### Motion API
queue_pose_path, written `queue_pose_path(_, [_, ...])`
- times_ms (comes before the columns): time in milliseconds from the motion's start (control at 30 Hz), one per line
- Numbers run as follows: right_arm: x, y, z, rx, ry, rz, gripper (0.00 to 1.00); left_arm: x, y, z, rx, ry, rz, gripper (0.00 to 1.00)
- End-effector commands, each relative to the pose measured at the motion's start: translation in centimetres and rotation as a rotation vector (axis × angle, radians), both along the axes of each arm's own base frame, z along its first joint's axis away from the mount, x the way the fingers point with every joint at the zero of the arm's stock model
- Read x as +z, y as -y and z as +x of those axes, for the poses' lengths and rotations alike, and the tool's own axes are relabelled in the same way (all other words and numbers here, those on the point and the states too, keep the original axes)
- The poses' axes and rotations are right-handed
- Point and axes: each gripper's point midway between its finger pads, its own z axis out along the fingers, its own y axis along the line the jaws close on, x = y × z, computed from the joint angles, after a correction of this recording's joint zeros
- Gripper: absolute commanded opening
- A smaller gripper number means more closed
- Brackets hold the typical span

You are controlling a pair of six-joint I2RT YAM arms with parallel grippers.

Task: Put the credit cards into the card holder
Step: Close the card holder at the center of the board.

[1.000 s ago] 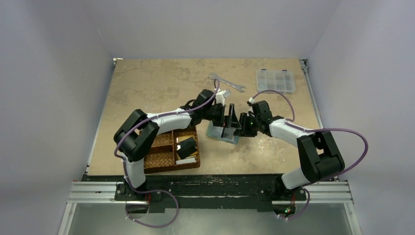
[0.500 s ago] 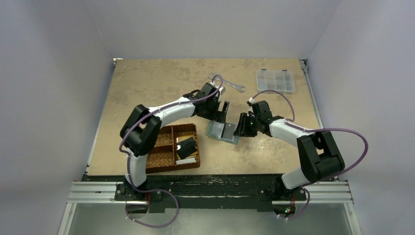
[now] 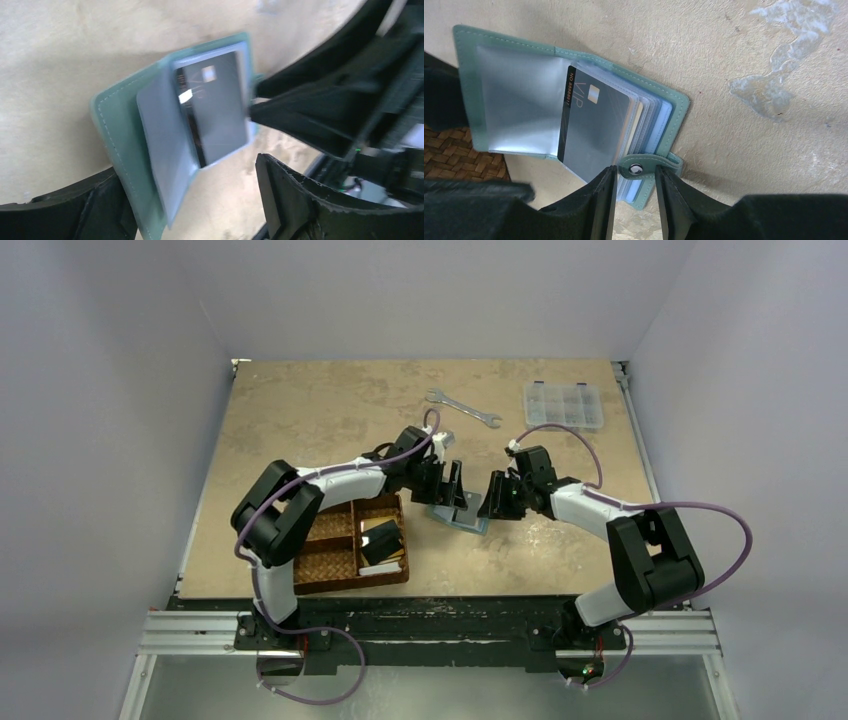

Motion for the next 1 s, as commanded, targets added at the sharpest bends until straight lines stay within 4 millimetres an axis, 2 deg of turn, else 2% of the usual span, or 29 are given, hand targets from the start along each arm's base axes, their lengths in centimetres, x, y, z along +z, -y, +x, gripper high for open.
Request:
queue_pose_path(0, [0.1,0.1,-0.1,0.005,0.019,0.001,0.43,8.3,3.8,-0.2,-0.021,0.077,-0.323,0.79])
queue_pose_path(67, [0.4,0.2,0.1,-0.013,0.024,0.001,0.43,8.6,4.7,-1.1,-0.038,0.056,-0.372,0.77])
queue_pose_path(167, [1.0,2.0,0.7,-0.097,0.057,-0.081,0.45,8.4,6.0,-1.9,-0.052,0.045,-0.395,0.76])
queue_pose_path(367, [3.2,4.5,0.5,-0.226,0.094,-0.152,0.62,7.2,7.7,-3.0,-0.077,0.020,-0.414,0.76])
queue_pose_path(600, [3.3,6.5,-0.2,-0.286,0.079,-0.231,0.65,5.3,8.9,-3.6,-0.091,-0.013,-0.422,0.74])
queue_pose_path(667, [3.2,6.1,0.0,-0.269,0.083,-0.208,0.64,4.9,8.8,-3.6,-0.086,-0.014,-0.415,0.71])
queue_pose_path(800, [4.1,3.9,0.7,-0.148,0.136,-0.119,0.62,5.2,8.0,-3.3,-0.073,0.020,-0.396,0.71])
queue_pose_path(867, [4.4,3.4,1.0,-0.123,0.159,-0.104,0.68,5.2,7.4,-3.2,-0.064,0.031,-0.376,0.71])
queue_pose_path(900, [4.5,3.2,1.2,-0.113,0.164,-0.093,0.76,5.3,7.1,-3.1,-0.057,0.037,-0.370,0.72])
queue_pose_path(967, [4.0,2.9,1.3,-0.108,0.154,-0.088,0.79,5.4,6.5,-3.0,-0.047,0.046,-0.365,0.73])
